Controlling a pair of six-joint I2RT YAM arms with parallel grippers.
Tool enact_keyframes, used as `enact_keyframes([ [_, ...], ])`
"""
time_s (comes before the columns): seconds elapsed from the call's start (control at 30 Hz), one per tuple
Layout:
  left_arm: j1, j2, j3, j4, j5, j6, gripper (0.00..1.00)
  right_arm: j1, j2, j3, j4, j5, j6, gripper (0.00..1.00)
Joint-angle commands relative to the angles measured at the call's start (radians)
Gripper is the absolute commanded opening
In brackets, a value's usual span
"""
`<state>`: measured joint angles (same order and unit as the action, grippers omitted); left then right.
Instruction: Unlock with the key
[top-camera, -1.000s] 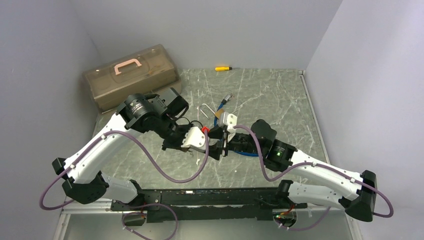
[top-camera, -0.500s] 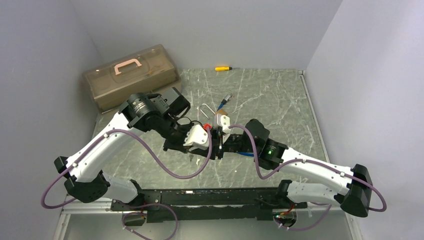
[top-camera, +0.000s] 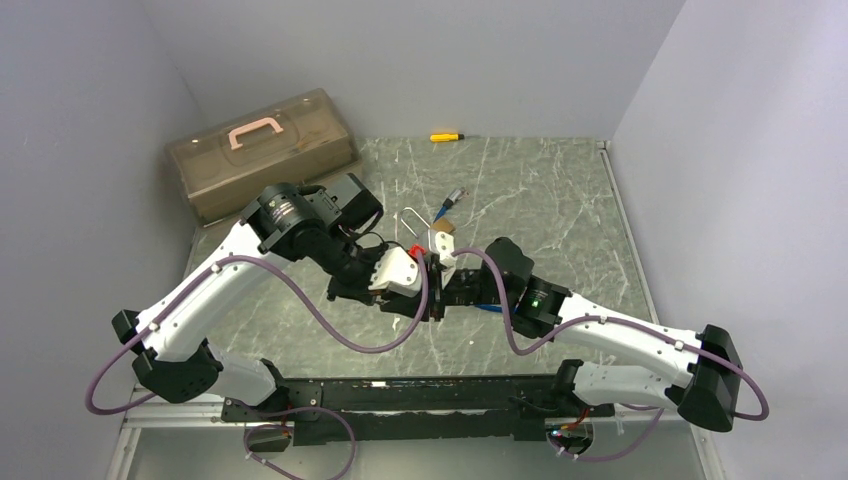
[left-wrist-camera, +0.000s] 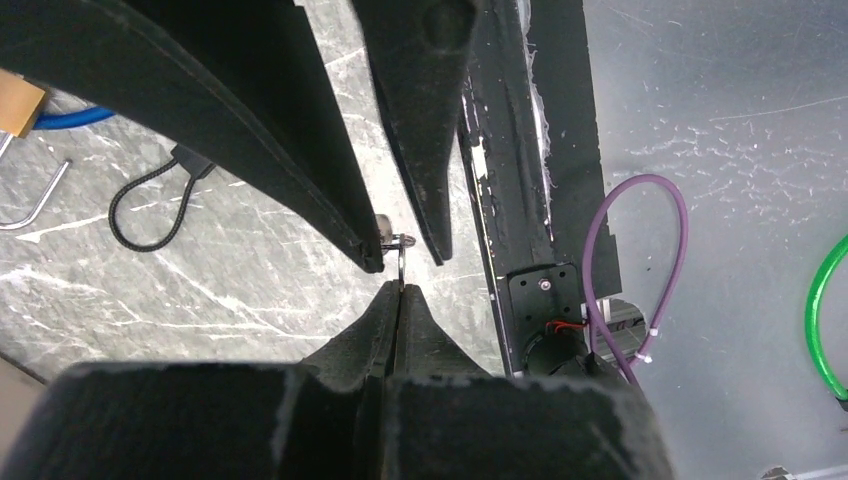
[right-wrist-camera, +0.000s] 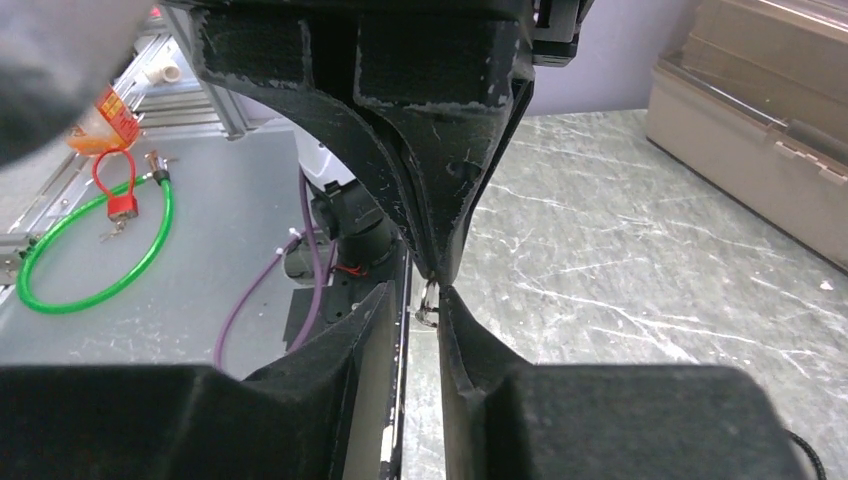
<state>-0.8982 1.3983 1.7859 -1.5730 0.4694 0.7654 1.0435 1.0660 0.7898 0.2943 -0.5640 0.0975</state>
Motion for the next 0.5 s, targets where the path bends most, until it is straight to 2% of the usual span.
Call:
enact_keyframes([
  [0.0,-0.006,-0.005,0.050,0.000,0.009,-0.009,0.00,0.005,-0.008,0.013,0.011,-0.008,-0.009,0.20],
  [0.1,-0.006,-0.003,0.061,0.001,0.015,-0.012,0.00,0.004,-0.004,0.020,0.000,0.004,-0.007,0.15],
  [0.27,-0.005,0.000,0.074,0.001,0.032,-0.016,0.00,0.004,0.029,0.054,-0.019,0.000,0.014,0.35],
  [0.47,-0.006,-0.013,0.064,0.008,0.027,-0.020,0.00,0.005,0.051,0.063,0.006,-0.002,0.040,0.38],
])
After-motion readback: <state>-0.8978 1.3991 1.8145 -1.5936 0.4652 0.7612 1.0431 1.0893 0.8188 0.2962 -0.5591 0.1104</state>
